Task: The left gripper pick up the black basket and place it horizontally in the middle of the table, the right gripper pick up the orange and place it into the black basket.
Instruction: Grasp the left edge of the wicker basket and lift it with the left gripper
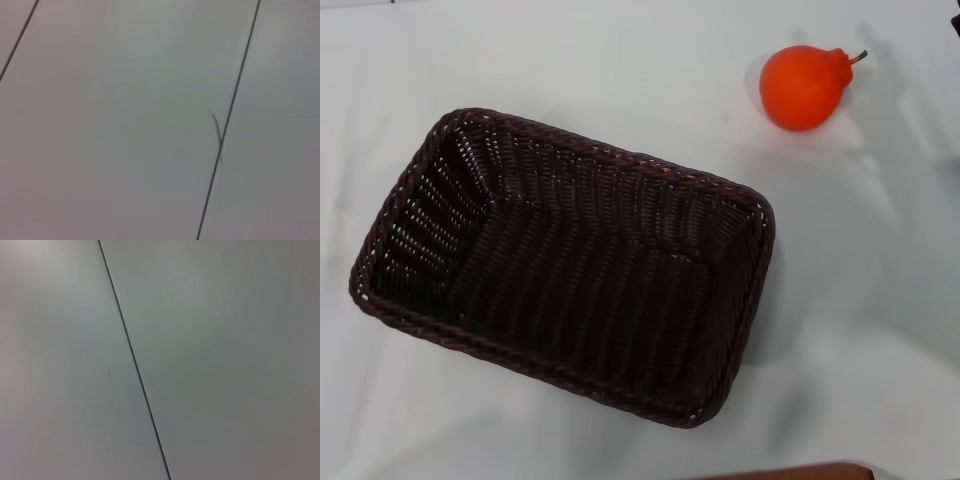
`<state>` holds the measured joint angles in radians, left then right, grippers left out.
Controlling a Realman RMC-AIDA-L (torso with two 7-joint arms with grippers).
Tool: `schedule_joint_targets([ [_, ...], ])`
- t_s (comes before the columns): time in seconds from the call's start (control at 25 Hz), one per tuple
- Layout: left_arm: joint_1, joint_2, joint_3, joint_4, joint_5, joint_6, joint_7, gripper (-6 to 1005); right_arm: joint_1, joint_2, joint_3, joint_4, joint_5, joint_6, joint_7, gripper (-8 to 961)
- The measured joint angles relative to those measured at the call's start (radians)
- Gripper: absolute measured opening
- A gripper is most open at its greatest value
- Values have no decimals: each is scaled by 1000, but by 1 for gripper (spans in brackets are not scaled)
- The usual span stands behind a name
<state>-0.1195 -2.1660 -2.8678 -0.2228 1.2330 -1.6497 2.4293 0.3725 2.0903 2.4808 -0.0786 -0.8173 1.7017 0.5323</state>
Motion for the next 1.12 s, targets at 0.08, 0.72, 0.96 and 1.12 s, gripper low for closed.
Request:
schedule_joint_targets([
  [0.08, 0, 0, -1, 0, 1, -1, 0, 837, 0, 0, 0, 2, 0, -2, 0, 943],
  [0.72, 62, 12, 167, -281, 55, -35, -318, 778, -2, 3, -10, -5, 1, -10, 7, 930],
  [0.96, 100, 10, 222, -899, 323, -24, -898, 787, -4, 2, -10, 1, 3, -11, 8, 925],
  [1.12, 74, 10, 248, -1225, 521, -72, -1195, 806, -3, 2, -7, 1, 6, -13, 8, 921],
])
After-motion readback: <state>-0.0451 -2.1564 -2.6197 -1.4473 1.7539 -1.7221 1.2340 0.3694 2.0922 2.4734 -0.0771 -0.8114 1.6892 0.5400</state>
